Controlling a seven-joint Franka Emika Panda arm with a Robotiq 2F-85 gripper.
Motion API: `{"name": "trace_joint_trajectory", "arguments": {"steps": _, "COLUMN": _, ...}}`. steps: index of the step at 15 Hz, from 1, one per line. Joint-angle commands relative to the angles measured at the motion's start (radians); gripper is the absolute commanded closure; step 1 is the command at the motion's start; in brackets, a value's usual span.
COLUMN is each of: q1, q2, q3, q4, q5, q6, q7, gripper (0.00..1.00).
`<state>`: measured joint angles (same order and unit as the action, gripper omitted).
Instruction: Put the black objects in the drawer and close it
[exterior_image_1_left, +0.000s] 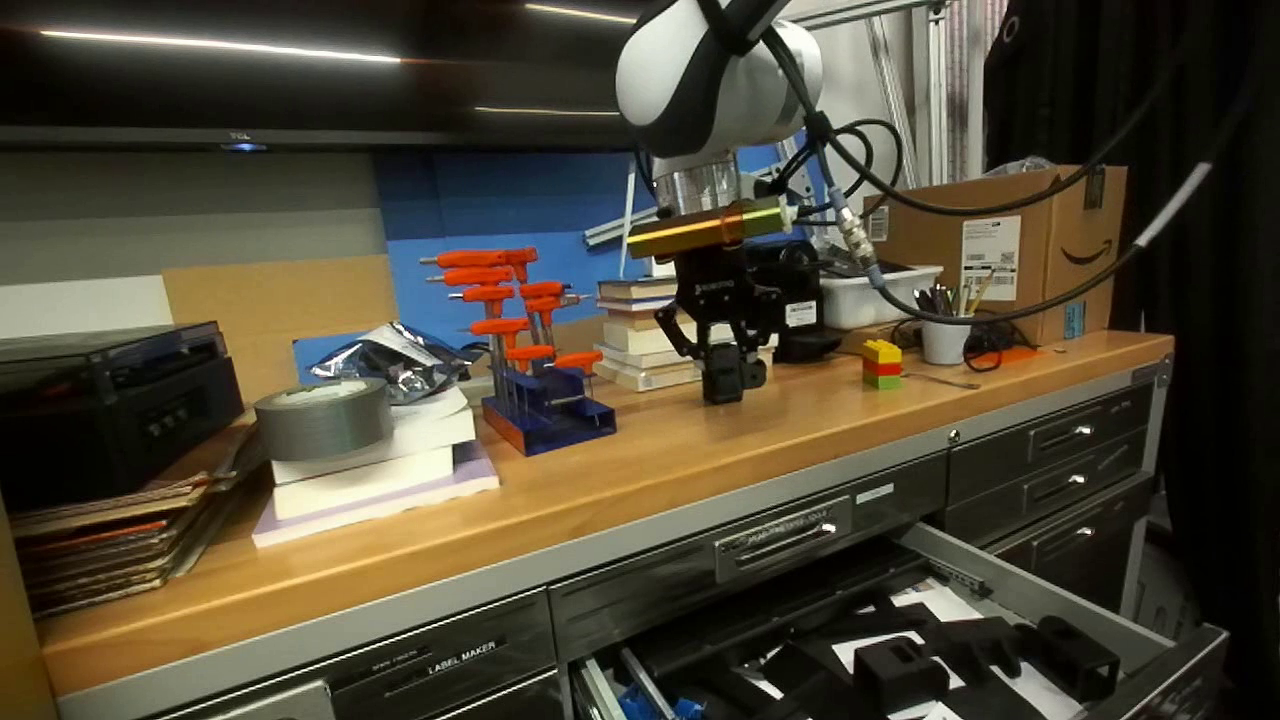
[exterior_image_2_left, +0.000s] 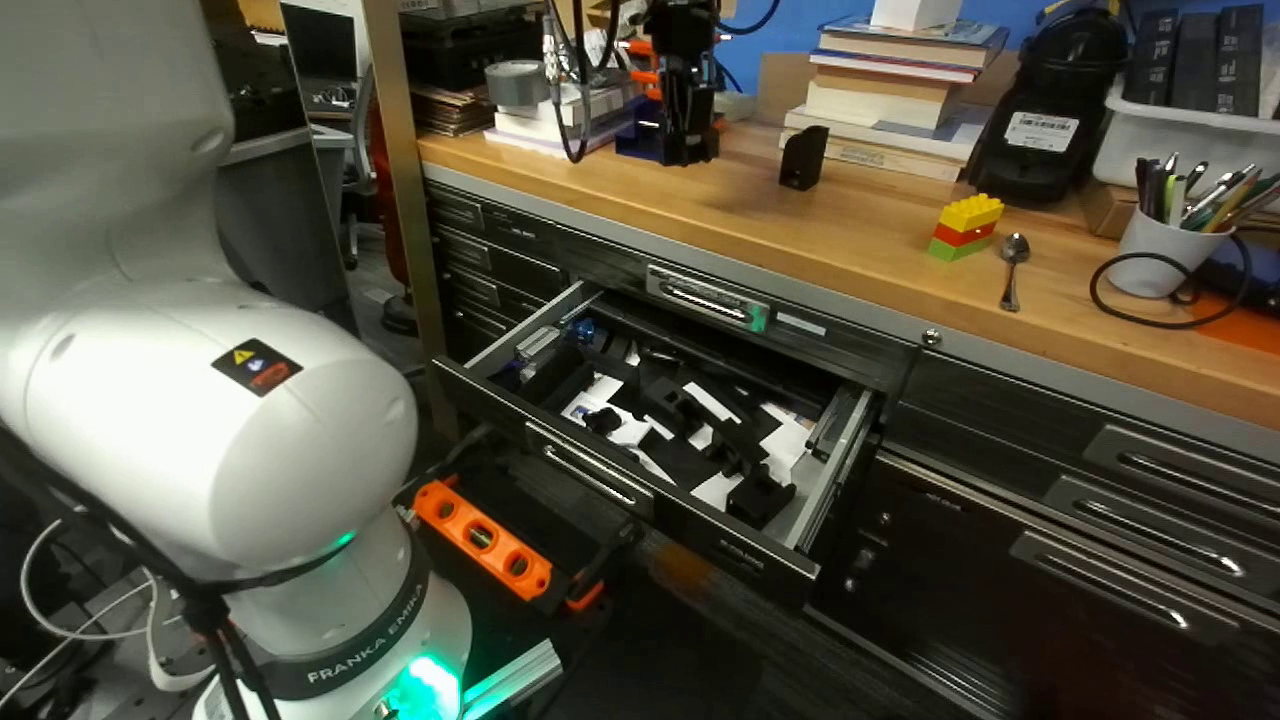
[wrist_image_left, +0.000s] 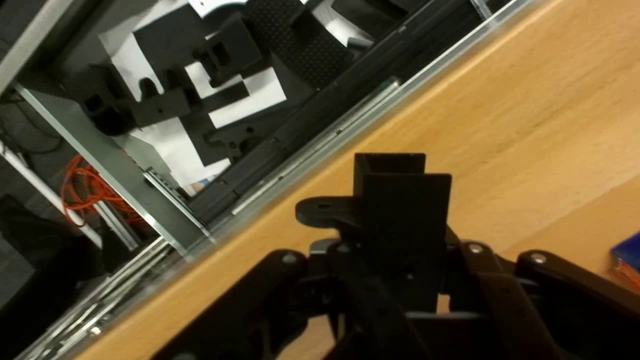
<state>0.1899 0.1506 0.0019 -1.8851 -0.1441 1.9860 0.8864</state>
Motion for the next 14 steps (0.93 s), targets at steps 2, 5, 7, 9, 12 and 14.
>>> {"name": "trace_joint_trajectory", "arguments": {"steps": 2, "q1": -0.009, "q2": -0.141, "q3": 0.034, "q4": -0.216, "q5": -0.080, "q6": 0.001, "q7": 0.186, "gripper": 0.83}}
{"name": "trace_joint_trajectory", "arguments": {"steps": 5, "q1": -0.031, "q2": -0.202, "q3": 0.043, "q4": -0.378, "q5": -0.096, "q6": 0.094, "q7": 0.247, "gripper": 0.83}}
{"name": "trace_joint_trajectory", "arguments": {"steps": 7, "q1": -0.047, "q2": -0.232, "q3": 0.043, "q4": -0.487, "q5": -0.104, "q6": 0.198, "q7": 0.276, "gripper": 0.83}}
{"name": "trace_joint_trajectory", "arguments": {"steps": 9, "q1": -0.066, "q2": -0.233, "q3": 0.043, "q4": -0.573, "q5": -0.113, "q6": 0.314, "q7": 0.302, "gripper": 0.83}}
{"name": "trace_joint_trajectory", "arguments": {"steps": 12, "q1": -0.093, "q2": -0.214, "q3": 0.043, "q4": -0.670, "q5": -0.145, "q6": 0.463, "q7": 0.348, "gripper": 0.83}}
{"name": "trace_joint_trajectory", "arguments": {"steps": 14, "q1": -0.110, "q2": -0.203, "q3": 0.039, "q4": -0.726, "q5": -0.186, "q6": 0.548, "q7": 0.404, "gripper": 0.83}}
